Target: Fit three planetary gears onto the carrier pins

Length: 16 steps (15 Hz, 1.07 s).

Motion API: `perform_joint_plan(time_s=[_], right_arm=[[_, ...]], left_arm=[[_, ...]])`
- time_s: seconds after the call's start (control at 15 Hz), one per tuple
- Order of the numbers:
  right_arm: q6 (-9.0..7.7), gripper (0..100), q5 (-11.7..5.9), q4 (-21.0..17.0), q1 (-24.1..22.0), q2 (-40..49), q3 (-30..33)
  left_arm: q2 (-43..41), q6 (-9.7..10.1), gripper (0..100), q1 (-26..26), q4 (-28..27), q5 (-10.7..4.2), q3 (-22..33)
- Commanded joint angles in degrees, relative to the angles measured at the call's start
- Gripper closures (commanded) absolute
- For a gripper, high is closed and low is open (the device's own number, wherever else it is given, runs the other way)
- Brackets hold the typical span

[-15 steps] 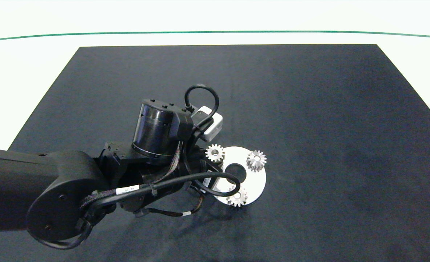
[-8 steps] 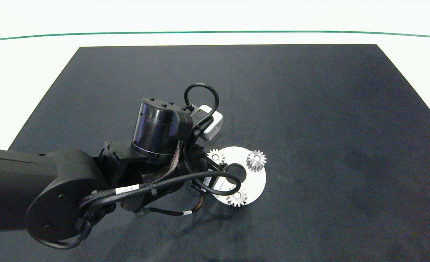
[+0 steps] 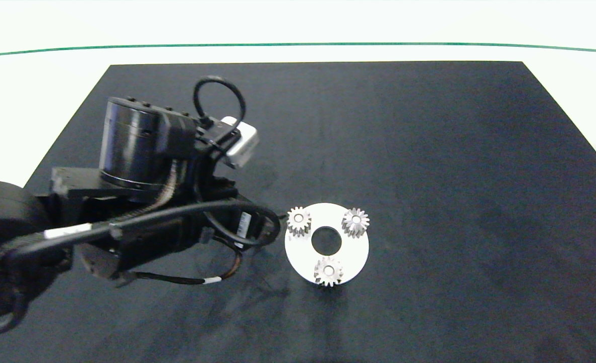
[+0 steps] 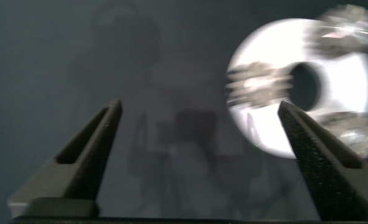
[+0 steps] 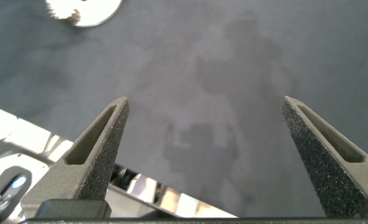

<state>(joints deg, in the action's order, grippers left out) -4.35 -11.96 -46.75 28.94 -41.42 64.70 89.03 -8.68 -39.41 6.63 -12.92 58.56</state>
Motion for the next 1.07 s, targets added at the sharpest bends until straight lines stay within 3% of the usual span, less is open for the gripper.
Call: perform_joint_plan(time_s=[0.07, 0.13, 0.27, 0.47, 0.53, 0.67, 0.73, 0.87, 1.07], right_arm=[[-0.04, 0, -3.95, -0.3, -0.6, 0.0, 0.5], [0.05, 0, -4.74, -0.4, -1.6, 0.8, 0.5], [-0.04, 0, -4.65, -0.4, -7.6, 2.7, 0.0], [-0.04, 0, -4.65, -0.5, -14.1, 8.9, -2.3], [-0.57, 0, -4.65, -0.8, -18.2, 14.2, -4.3], [-1.36, 0, -4.21, -0.7, -24.3, 21.6, -8.3], [-1.45, 0, -2.54, -0.7, -27.8, 28.1, -11.0], [-1.45, 0, -0.17, -1.0, -30.3, 35.4, -13.0], [-1.45, 0, 0.01, -1.0, -29.1, 41.2, -15.2]], left_arm=[[-21.0, 2.70, 0, 14.8, -12.9, -0.09, -0.3], [-26.4, 2.79, 0, 19.0, -17.7, -0.09, -0.3], [-35.6, 2.79, 0, 24.7, -23.2, -0.09, -0.8], [-45.4, 2.70, 0, 30.3, -26.3, -0.09, -3.4], [-50.5, 2.70, 0, 33.3, -27.8, -0.09, -4.9], [-57.0, 2.35, 0, 36.1, -29.8, 0.00, -6.5], [-62.7, 2.26, 0, 37.7, -32.4, 0.27, -8.2], [-69.5, 2.35, 0, 39.3, -35.0, 0.62, -10.6], [-76.3, 2.62, 0, 40.5, -35.1, 0.71, -14.8]])
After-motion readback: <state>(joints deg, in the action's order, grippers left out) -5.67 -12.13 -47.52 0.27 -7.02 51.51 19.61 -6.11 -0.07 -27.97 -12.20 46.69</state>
